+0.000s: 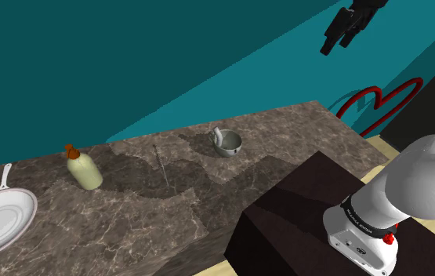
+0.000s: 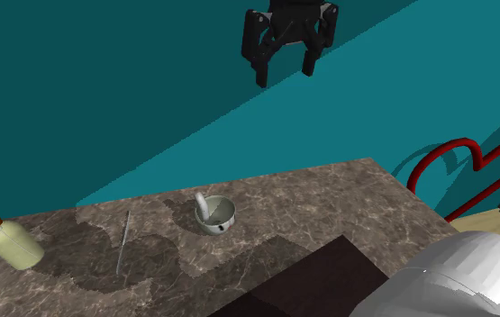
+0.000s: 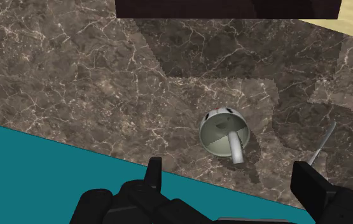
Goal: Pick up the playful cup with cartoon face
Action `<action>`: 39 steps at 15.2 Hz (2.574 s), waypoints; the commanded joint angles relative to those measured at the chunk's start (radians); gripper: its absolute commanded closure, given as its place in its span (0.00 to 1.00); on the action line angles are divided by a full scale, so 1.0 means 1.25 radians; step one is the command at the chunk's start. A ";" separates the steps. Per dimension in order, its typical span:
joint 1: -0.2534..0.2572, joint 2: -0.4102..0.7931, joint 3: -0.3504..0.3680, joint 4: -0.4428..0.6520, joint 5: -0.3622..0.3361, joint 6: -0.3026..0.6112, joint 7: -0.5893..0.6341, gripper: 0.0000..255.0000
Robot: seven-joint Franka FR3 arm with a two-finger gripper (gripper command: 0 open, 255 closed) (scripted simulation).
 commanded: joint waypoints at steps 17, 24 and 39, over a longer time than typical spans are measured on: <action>0.012 0.244 0.072 -0.217 0.018 0.447 0.141 0.00; 0.007 0.447 0.108 -0.216 -0.004 0.642 0.218 0.00; 0.044 0.951 0.093 -0.012 -0.201 0.917 0.474 0.00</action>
